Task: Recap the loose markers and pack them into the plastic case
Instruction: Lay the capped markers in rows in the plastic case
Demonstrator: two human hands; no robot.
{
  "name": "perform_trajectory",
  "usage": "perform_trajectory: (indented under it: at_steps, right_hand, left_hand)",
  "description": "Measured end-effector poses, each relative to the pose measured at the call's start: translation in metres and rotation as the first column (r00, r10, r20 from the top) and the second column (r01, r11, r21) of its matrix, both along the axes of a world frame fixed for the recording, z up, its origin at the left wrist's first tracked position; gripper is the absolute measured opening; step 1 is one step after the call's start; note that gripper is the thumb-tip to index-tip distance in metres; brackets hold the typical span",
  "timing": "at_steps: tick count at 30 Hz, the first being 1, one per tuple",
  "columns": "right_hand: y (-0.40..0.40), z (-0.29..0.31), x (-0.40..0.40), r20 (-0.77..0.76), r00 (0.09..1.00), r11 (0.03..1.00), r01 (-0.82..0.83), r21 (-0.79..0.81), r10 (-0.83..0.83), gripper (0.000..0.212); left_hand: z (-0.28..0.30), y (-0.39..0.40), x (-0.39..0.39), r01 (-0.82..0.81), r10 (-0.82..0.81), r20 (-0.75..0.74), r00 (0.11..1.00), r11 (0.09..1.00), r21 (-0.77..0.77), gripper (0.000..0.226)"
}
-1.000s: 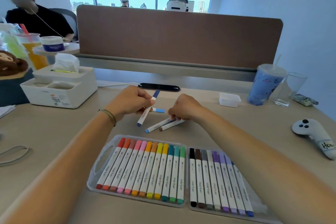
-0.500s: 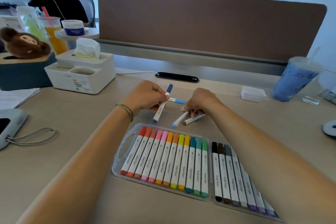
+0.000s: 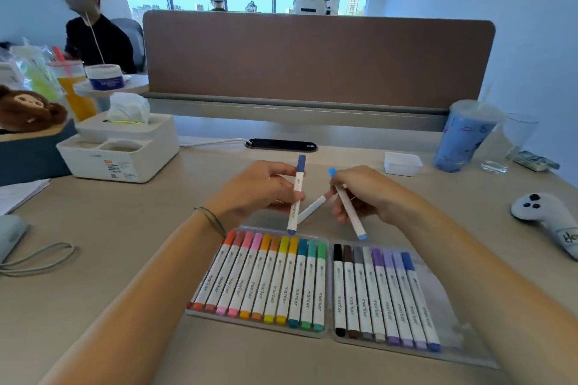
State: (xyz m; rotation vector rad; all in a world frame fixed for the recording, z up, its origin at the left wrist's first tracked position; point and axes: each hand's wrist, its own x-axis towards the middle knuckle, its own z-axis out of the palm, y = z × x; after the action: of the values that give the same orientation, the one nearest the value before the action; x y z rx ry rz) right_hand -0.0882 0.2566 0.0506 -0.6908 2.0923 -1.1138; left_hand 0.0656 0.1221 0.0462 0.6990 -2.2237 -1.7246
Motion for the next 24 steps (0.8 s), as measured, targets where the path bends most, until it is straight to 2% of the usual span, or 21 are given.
perform_trajectory:
  at_steps: [8,12,15,17,18,20,21,24]
  right_hand:
    - [0.115,-0.016,-0.014,0.043,0.999,0.987,0.013,-0.162,-0.006,0.037]
    - [0.146,-0.018,-0.015,-0.113,0.994,0.992,-0.009,-0.123,-0.005,0.035]
    - [0.157,-0.022,-0.017,-0.168,0.985,0.995,0.01,-0.102,-0.028,0.035]
    - [0.162,-0.023,-0.02,-0.177,0.984,0.998,0.005,-0.062,-0.016,0.032]
    - [0.165,-0.024,-0.021,-0.173,0.985,1.0,-0.002,-0.029,-0.003,0.031]
    - [0.169,-0.027,-0.022,-0.169,0.985,0.997,-0.024,0.075,0.036,0.028]
    - [0.171,-0.028,-0.022,-0.172,0.983,0.991,-0.041,0.127,0.063,0.027]
    - [0.169,-0.034,-0.019,-0.218,0.969,0.973,-0.068,0.221,0.117,0.026]
  left_hand:
    - [-0.012,0.091,-0.04,0.139,-0.136,-0.038,0.99,0.987,0.081,0.061]
    - [-0.019,0.132,-0.053,0.207,-0.207,-0.012,0.978,0.978,0.024,0.059]
    - [-0.024,0.154,-0.059,0.232,-0.232,-0.011,0.973,0.973,0.02,0.053]
    - [-0.03,0.161,-0.061,0.233,-0.233,0.014,0.972,0.97,-0.074,0.055]
    - [-0.034,0.16,-0.061,0.229,-0.225,0.043,0.973,0.954,-0.195,0.057]
    - [-0.039,0.157,-0.06,0.234,-0.196,0.128,0.972,0.846,-0.479,0.06]
    - [-0.04,0.157,-0.058,0.252,-0.188,0.171,0.967,0.79,-0.558,0.059]
    - [-0.043,0.156,-0.054,0.321,-0.185,0.28,0.942,0.739,-0.593,0.059]
